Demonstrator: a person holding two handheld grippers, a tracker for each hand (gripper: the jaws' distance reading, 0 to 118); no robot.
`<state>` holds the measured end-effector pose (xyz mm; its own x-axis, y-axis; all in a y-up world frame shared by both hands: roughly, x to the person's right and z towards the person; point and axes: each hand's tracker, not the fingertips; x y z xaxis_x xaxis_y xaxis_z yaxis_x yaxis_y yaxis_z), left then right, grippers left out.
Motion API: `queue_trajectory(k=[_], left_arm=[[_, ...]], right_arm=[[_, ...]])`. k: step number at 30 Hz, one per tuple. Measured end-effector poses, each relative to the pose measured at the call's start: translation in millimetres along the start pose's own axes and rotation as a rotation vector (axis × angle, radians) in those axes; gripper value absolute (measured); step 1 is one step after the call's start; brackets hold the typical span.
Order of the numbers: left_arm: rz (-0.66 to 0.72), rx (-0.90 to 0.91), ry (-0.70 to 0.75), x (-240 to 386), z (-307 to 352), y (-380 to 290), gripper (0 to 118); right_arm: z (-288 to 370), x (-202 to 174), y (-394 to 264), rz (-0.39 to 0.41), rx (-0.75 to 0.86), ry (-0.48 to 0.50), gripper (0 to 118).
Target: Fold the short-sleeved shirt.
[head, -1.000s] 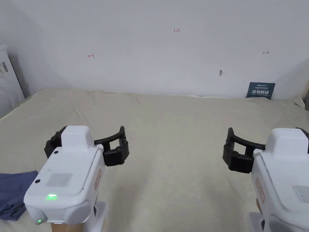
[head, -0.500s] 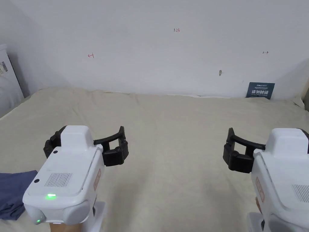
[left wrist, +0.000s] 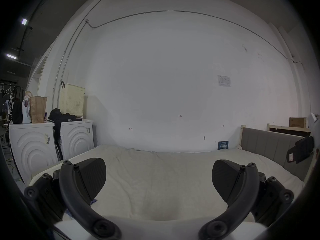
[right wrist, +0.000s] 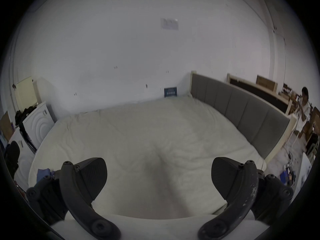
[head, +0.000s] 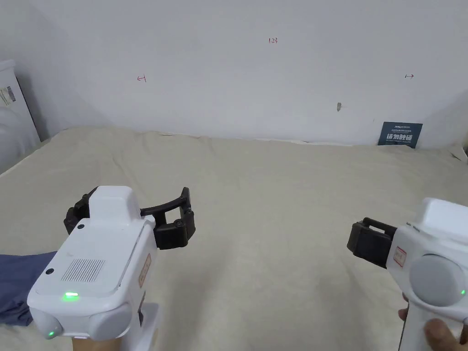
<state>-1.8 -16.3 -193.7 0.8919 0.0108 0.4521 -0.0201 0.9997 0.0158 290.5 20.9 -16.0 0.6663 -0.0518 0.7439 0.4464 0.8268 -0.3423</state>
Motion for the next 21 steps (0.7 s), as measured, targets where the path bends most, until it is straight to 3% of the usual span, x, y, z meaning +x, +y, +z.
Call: queue_trajectory(k=[7, 12, 17, 21], left_arm=[[-0.002, -0.007, 0.004, 0, -1, -2, 118], [0.000, -0.012, 0.001, -1, -2, -4, 118], [-0.003, -0.012, -0.003, -1, -2, -4, 118], [-0.005, -0.010, -0.003, -1, -2, -3, 118]], right_arm=[[-6, 1, 2, -0.025, -0.059, -0.011, 118], [-8, -1, 0, 0.023, -0.012, 0.009, 118], [-12, -1, 1, -0.014, -0.031, 0.046, 118], [-13, -5, -1, 0.038, 0.044, 0.033, 118]])
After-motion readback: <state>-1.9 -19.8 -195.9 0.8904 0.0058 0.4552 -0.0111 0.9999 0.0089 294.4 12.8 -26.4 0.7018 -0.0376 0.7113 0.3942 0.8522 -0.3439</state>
